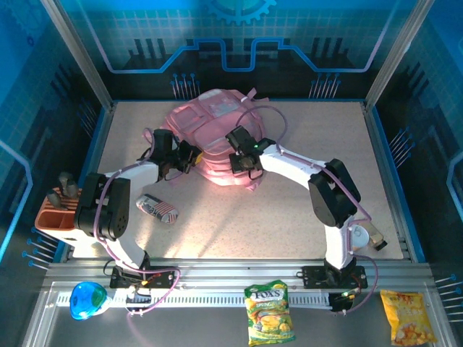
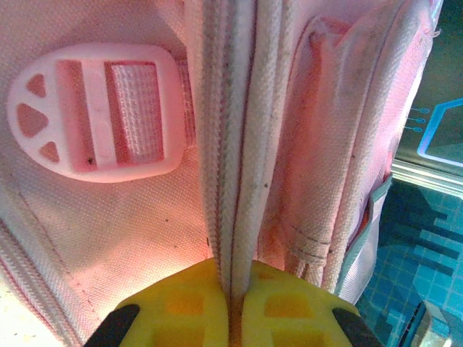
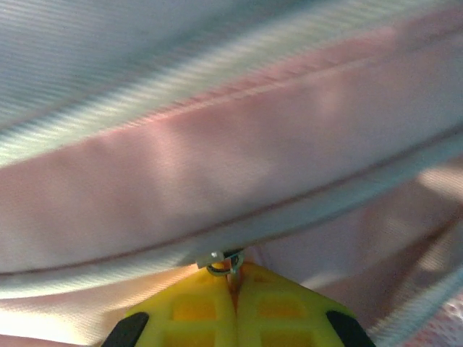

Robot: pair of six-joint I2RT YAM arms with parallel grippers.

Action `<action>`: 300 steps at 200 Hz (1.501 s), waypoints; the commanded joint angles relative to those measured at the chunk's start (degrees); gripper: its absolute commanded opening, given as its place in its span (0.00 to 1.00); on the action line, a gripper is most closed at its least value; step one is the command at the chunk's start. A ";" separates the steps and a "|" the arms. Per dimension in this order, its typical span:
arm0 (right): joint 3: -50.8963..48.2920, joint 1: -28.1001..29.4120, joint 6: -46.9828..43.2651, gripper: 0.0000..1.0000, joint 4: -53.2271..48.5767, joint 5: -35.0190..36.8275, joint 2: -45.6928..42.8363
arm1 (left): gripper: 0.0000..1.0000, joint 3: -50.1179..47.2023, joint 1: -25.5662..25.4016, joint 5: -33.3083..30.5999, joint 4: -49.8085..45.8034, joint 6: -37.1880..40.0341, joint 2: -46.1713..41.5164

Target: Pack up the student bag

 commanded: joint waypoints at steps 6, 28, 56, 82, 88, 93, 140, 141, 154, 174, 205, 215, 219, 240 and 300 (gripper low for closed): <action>-2.93 -6.65 6.03 0.00 -5.33 5.69 -4.24 | 0.00 1.85 0.75 -0.39 -2.36 2.81 -1.67; -5.32 -8.46 6.42 0.00 -5.41 3.24 -7.27 | 0.00 1.99 0.68 -0.12 -1.75 2.75 -0.62; -7.85 -7.97 4.90 0.00 -5.45 0.15 -10.47 | 0.00 4.31 0.59 0.03 -2.25 4.34 1.84; -10.21 -5.57 3.18 0.00 -6.63 -0.69 -13.41 | 0.00 9.36 0.65 -0.54 -5.60 7.85 5.22; -10.66 -4.92 3.07 0.00 -6.86 -1.00 -14.13 | 0.00 10.74 0.66 -1.51 -7.18 8.87 5.99; -11.00 -4.39 2.95 0.00 -6.87 -1.51 -14.60 | 0.00 11.77 0.65 -2.42 -8.38 9.68 6.52; -10.35 2.60 3.09 0.00 -1.18 -10.22 -14.67 | 0.13 15.16 1.73 -8.46 -12.49 12.23 7.68; -10.18 2.67 3.12 0.00 -1.04 -10.33 -14.55 | 0.14 15.10 1.81 -8.50 -12.60 12.23 7.54; -7.84 4.33 3.22 0.00 0.51 -11.94 -12.49 | 0.23 13.92 2.76 -9.33 -13.15 12.37 5.79; -2.76 5.76 3.50 0.00 1.51 -13.76 -7.98 | 0.34 10.93 4.84 -10.06 -14.38 12.90 1.69; 5.13 7.04 2.76 0.00 2.97 -15.73 -1.60 | 0.46 5.02 7.53 -10.18 -16.90 13.31 -5.77; 7.62 7.22 2.67 0.00 2.99 -16.58 0.35 | 0.48 3.62 7.78 -9.65 -17.96 13.32 -8.02; 8.61 7.32 2.66 0.00 2.91 -16.87 0.96 | 0.49 3.19 7.77 -9.45 -18.33 13.21 -8.86; 12.63 7.98 2.44 0.00 2.55 -18.01 4.09 | 0.52 0.75 7.62 -5.34 -18.38 10.40 -12.19; 14.34 8.95 2.79 0.00 3.01 -19.15 5.99 | 0.49 -1.44 3.48 -0.01 -11.79 1.15 -12.58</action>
